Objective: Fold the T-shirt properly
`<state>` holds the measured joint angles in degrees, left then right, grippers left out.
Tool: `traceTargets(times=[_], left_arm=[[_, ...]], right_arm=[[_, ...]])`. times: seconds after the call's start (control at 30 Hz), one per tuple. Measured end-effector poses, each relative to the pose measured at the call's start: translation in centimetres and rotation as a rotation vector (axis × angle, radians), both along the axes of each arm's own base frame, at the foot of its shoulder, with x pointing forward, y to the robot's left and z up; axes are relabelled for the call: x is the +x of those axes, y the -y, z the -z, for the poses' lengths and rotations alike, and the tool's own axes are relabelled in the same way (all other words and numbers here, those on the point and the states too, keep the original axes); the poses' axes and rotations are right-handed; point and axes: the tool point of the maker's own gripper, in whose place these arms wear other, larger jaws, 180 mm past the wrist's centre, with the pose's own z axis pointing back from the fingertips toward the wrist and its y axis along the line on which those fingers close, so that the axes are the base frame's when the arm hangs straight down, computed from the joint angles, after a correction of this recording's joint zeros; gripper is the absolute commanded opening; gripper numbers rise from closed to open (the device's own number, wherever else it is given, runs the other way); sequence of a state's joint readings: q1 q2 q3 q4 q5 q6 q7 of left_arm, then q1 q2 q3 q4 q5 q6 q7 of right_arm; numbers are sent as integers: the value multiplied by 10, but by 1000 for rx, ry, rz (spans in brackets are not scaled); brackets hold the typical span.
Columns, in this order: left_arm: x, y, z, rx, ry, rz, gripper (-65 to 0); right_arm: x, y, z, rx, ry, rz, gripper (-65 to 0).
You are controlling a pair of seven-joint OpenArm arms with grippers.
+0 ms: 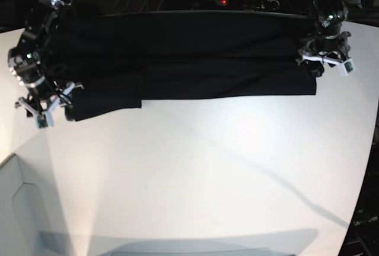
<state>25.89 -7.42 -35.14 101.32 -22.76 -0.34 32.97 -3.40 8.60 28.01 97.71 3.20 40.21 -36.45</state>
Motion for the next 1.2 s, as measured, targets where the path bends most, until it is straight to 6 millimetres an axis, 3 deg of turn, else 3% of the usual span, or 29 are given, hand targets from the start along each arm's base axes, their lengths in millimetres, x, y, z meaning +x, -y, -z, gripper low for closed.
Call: traceTargets(times=[0.1, 0.3, 0.5, 0.57, 0.63, 0.73, 0.9, 1.03, 1.13, 1.2], left_arm=[[-1, -1, 0, 4, -5, 0, -265], [-14, -19, -4, 29, -11, -49, -265], [-13, -16, -3, 18, -6, -46, -265], [-13, -16, -2, 18, -8, -45, -265], [-13, -16, -2, 18, -8, -45, -265], [-13, -16, -2, 18, -8, -45, -265], [-13, -15, -2, 18, -9, -46, -265], [-12, -15, -2, 16, -8, -44, -265], [-13, -15, -2, 18, -12, -45, -265], [-12, -15, -2, 13, -8, -45, -265]], right_arm=[[20, 2, 19, 7, -57, 14, -293], [23, 6, 70, 45, -214, 41, -292], [29, 2, 80, 117, -202, 44, -302], [28, 2, 81, 118, -204, 44, -346], [29, 0, 81, 125, -200, 43, -435], [30, -3, 81, 133, -196, 38, -641], [18, 5, 73, 50, -216, 40, -650], [6, 9, 45, -30, -155, 39, -650], [5, -1, 16, -55, -61, 20, -650], [-5, -5, 6, -76, -41, 17, -650]])
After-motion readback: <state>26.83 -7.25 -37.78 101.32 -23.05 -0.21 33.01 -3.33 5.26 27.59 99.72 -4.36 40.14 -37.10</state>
